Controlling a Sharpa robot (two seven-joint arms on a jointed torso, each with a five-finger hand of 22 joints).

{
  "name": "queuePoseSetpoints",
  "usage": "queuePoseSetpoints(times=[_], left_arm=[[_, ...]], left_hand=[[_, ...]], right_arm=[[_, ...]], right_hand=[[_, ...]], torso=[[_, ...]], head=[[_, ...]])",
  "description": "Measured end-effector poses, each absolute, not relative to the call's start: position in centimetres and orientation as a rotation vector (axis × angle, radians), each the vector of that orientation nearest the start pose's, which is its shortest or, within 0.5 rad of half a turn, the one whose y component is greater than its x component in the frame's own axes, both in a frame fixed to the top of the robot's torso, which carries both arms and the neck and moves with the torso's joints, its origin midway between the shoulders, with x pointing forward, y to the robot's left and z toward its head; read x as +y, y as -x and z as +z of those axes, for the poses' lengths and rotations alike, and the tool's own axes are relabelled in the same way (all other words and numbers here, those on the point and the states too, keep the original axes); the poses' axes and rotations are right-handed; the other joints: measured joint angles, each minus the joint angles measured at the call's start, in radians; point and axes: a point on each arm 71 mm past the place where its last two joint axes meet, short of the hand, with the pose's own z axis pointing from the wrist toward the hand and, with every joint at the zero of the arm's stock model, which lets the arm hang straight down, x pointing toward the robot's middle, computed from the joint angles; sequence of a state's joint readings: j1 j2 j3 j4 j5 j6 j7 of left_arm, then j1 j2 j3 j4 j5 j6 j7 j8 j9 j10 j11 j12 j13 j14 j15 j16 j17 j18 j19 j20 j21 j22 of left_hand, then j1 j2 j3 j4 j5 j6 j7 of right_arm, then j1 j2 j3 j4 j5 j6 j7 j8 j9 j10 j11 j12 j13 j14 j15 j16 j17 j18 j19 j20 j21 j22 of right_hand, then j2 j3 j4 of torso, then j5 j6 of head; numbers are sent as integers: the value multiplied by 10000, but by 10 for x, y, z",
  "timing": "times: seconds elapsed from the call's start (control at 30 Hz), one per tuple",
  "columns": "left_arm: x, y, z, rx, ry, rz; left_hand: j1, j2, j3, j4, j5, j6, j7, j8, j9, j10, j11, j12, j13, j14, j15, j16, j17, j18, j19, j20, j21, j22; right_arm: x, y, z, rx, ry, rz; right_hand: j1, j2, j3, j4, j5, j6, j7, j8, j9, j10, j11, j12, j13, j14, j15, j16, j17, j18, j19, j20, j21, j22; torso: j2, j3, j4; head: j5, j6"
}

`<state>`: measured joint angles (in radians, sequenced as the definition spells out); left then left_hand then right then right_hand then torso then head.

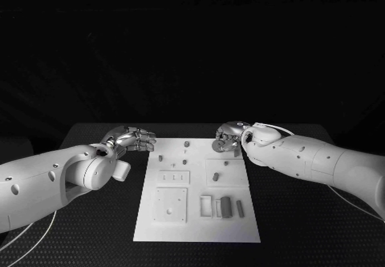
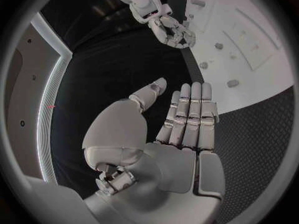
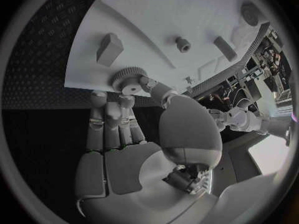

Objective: Assemble the parts on the task board

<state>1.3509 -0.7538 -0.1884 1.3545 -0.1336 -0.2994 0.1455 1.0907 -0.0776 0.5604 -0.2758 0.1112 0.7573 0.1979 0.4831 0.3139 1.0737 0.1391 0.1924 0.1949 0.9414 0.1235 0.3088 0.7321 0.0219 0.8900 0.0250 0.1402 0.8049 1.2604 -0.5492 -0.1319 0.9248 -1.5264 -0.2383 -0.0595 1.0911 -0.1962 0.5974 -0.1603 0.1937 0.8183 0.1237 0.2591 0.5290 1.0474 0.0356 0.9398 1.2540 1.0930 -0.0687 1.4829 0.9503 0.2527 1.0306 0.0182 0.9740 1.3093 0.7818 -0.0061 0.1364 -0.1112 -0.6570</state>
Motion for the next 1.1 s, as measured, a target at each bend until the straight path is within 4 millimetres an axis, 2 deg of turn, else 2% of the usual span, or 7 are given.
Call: queuePoseSetpoints(times=[0.17, 0.6, 0.67, 0.77, 0.93, 0.97, 1.1], left_arm=[[217, -528, -178, 16660, 10064, -12384], [218, -528, -178, 16656, 10075, -12359], [219, -528, -178, 16656, 10078, -12352], [219, -528, -178, 16653, 10082, -12344], [219, -528, -178, 16657, 10082, -12340], [219, -528, -178, 16657, 10082, -12339], [220, -528, -178, 16655, 10084, -12330]], left_hand=[[0, 0, 0, 0, 0, 0, 0, 0, 0, 0, 0, 0, 9, 0, 0, -39, -1, -1, 0, 0, 0, -1], [0, 0, 0, 0, 0, 0, 0, 0, 0, 0, 0, -38, 8, 0, 0, -39, 8, 0, 0, 0, 0, -2], [0, 0, 0, 0, 0, 0, 0, 0, 0, 0, 0, -38, 8, 0, 0, -39, 8, 0, 0, 0, 0, -2], [0, 0, 0, 0, 0, 0, 0, 0, 0, 0, 0, -38, 8, 0, 0, -39, 8, 0, 0, 0, 0, -3], [0, 0, 0, 0, 0, 0, 0, 0, 0, 0, 0, -38, 16, 0, 0, -39, 7, 0, 0, 0, 0, -3], [0, 0, 0, 0, 0, 0, 0, 0, 0, 0, 0, -38, 16, 0, 0, -39, 7, 0, 0, 0, 0, -3], [0, 0, 0, 0, 0, 0, 0, 0, -1, 0, 0, -38, 16, 0, 0, -39, 17, 0, 0, 0, 0, 6]], right_arm=[[-230, -581, -214, 17095, 2368, 2802], [-231, -577, -215, 16973, 2562, 2820], [-231, -577, -215, 16963, 2553, 2834], [-232, -576, -216, 16924, 2533, 2849], [-232, -575, -217, 16868, 2486, 2857], [-232, -575, -217, 16862, 2480, 2857], [-233, -575, -217, 16841, 2445, 2856]], right_hand=[[103, 103, 111, -111, 0, 123, -123, 108, 0, 1, 1, 77, -80, 1, 1, 60, -30, -2, 0, 0, 41, 0], [281, 281, 113, -414, -1, 144, -144, 73, -13, 3, 1, 164, -196, 1, 1, 60, -69, -38, 0, 1, 40, 0], [290, 290, 114, -414, -1, 144, -144, 55, -29, -1, 5, 164, -226, 1, 2, 59, -76, -40, -1, 1, 40, 0], [146, 147, 115, -415, 0, 136, -137, 36, -75, -4, 8, 203, -276, -50, 52, 59, -102, -43, -1, 1, 40, 0], [-13, -12, 182, -345, 0, -85, 85, -165, -150, -133, 59, 233, -363, -141, 143, 60, -135, -84, -6, 6, 39, 0], [-29, -28, 195, -325, 0, -138, 138, -209, -186, -196, 121, 249, -377, -169, 171, 59, -137, -119, -36, 35, 39, 0], [-22, -110, 209, -257, 1, -258, 258, -291, -255, -205, 127, 252, -427, -226, 228, 59, -156, -85, -93, 20, -26, 0]], torso=[[0, 1, -5], [-7, 8, -11], [-7, 8, -11], [-7, 8, -11], [-8, 9, -9], [-9, 9, -8], [-11, 9, -7]], head=[[-10, -33], [-27, -53], [-33, -54], [-38, -50], [-59, -38], [-63, -35], [-70, -28]])
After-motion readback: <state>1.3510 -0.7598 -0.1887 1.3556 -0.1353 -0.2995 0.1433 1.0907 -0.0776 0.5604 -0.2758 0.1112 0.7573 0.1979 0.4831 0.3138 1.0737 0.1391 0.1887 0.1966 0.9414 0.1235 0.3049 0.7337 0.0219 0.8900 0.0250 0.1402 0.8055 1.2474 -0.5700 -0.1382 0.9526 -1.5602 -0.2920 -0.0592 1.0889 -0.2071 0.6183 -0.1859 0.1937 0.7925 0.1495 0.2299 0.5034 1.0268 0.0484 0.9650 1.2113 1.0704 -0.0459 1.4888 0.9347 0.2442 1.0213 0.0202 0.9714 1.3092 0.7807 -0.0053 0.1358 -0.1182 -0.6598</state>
